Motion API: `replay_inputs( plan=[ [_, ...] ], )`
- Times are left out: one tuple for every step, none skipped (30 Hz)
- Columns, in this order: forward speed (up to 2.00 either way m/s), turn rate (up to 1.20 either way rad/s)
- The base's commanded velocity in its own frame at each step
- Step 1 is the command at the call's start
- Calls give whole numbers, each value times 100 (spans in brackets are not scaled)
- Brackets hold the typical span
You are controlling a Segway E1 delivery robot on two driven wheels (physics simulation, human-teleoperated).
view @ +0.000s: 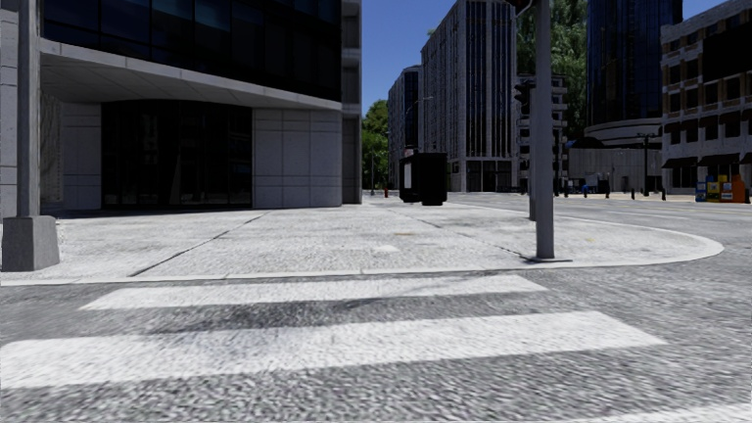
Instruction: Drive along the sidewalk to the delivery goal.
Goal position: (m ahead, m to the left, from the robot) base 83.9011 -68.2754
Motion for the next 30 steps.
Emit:
replay_inputs(
  plan=[
    [200,0],
    [200,0],
    [200,0],
    [200,0],
    [200,0],
    [200,0],
    [200,0],
    [200,0],
    [200,0],
    [200,0],
    [200,0],
    [200,0],
    [200,0],
    [200,0],
    [200,0],
    [200,0],
    [200,0],
    [200,0],
    [200,0],
    [200,0],
    [200,0],
    [200,0],
    [200,0],
    [200,0],
    [200,0],
    [200,0],
    [200,0],
    [200,0],
    [200,0],
    [200,0]
  ],
)
